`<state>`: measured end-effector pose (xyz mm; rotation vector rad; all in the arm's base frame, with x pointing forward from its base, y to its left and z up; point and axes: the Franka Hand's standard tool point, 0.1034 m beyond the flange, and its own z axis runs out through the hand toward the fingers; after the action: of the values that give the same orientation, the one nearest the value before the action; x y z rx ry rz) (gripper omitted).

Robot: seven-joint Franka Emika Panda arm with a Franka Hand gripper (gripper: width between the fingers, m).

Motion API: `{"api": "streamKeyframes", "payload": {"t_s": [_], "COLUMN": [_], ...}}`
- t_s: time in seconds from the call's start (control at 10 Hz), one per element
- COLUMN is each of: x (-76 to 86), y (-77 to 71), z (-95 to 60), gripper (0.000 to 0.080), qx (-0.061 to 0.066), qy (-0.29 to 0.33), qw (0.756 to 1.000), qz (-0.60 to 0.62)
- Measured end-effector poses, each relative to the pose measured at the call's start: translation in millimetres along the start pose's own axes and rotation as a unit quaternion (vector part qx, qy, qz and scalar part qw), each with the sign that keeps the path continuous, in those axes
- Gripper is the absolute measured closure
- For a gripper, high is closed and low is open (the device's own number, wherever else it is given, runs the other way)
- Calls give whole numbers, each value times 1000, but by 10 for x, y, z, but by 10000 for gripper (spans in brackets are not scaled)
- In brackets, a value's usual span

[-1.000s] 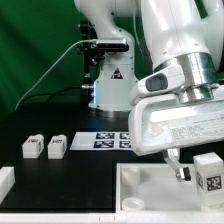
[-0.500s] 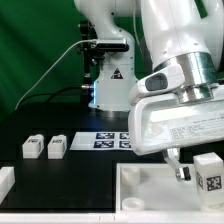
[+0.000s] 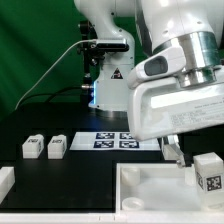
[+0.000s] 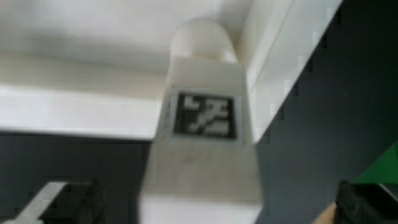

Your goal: Assemble one leg

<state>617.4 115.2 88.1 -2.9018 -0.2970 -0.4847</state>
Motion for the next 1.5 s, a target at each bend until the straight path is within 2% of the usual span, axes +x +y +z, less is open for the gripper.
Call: {"api": "streamKeyframes", "payload": {"t_s": [0.1,0.2,0.4,0.5,0.6,0.8,1.0,1.1,1.2,1.5], "x": [28,93,69,130,43,22,20,19,15,34], "y": [-18,21,27,42,45,38,41,73,90,107], "z": [4,19,91,176,224,240,241,240,241,256], "gripper": [150,150,150,150,150,150,407,407,512,516], "qx": [17,22,38,33,29,27,27,25,24,19], "qy": [-55,-97,-186,-163,-154,-151,-151,-151,-151,-136], "qw": [998,995,982,986,988,988,988,988,988,988], "qz": [11,14,17,16,15,15,15,16,17,69]}}
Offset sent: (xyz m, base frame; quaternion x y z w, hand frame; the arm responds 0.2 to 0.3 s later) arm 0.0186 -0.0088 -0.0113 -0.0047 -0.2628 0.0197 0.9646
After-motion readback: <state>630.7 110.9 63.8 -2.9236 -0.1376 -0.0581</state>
